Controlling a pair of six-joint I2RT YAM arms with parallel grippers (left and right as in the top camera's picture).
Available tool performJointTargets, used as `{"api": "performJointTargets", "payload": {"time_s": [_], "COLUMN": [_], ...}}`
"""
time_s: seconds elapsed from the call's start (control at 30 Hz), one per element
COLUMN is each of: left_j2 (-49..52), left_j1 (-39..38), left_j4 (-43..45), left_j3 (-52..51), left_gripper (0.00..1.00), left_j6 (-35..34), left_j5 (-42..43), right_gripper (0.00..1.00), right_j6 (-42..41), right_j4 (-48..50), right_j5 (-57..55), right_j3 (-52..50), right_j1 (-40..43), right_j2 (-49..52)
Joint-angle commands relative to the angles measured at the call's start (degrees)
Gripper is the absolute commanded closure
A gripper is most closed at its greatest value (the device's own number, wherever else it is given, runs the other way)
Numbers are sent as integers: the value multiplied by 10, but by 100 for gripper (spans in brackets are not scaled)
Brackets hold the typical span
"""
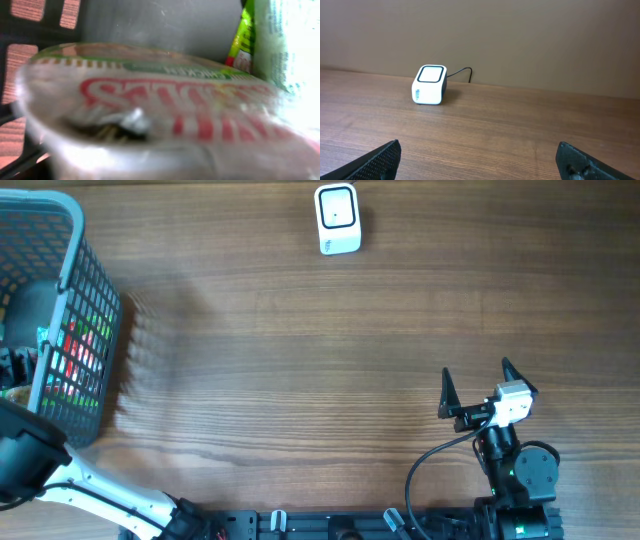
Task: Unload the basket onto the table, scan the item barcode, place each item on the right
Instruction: 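Reach left gripper into basket and grasp the cup noodles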
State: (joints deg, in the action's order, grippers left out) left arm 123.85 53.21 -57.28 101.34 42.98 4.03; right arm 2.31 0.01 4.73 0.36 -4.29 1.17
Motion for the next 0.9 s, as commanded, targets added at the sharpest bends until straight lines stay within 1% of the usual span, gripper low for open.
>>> {"api": "performJointTargets", "payload": {"time_s": [0.0, 0.03, 0.1, 0.13, 0.17, 0.2, 0.37, 0.47, 0.6, 0.7, 0.8, 0.87], "left_j2": [18, 17, 13, -1, -12, -33, -136, -210, -320, -400, -474, -522], "left_j1": [-7, -7, -10, -13, -16, -20, -40, -42, -43, -44, -62, -93], "left_j4": [1, 1, 2, 1, 1, 5, 7, 14, 27, 36, 43, 37], "left_j3": [-21, -21, -20, -19, -19, -19, -19, -19, -19, -19, -19, -19], "left_gripper": [23, 26, 28, 30, 31, 30, 30, 29, 26, 26, 24, 22], "left_j6": [-3, -3, -4, -4, -9, -21, -35, -36, -37, -51, -87, -127], "left_j5": [17, 10, -18, -28, -28, -27, -26, -31, -39, -32, -18, 4], "right_gripper": [0, 0, 0, 0, 0, 0, 0, 0, 0, 0, 0, 0], "right_j6": [7, 7, 7, 7, 7, 7, 7, 7, 7, 7, 7, 7], "right_j4": [3, 3, 3, 3, 3, 3, 3, 3, 3, 3, 3, 3], "right_j5": [7, 7, 7, 7, 7, 7, 7, 7, 7, 7, 7, 7], "right_j3": [-1, -1, -1, -1, -1, -1, -1, -1, -1, -1, -1, -1], "right_j1": [3, 3, 3, 3, 3, 3, 3, 3, 3, 3, 3, 3], "right_j2": [-2, -2, -2, -2, -2, -2, -2, -2, -2, -2, -2, -2]}}
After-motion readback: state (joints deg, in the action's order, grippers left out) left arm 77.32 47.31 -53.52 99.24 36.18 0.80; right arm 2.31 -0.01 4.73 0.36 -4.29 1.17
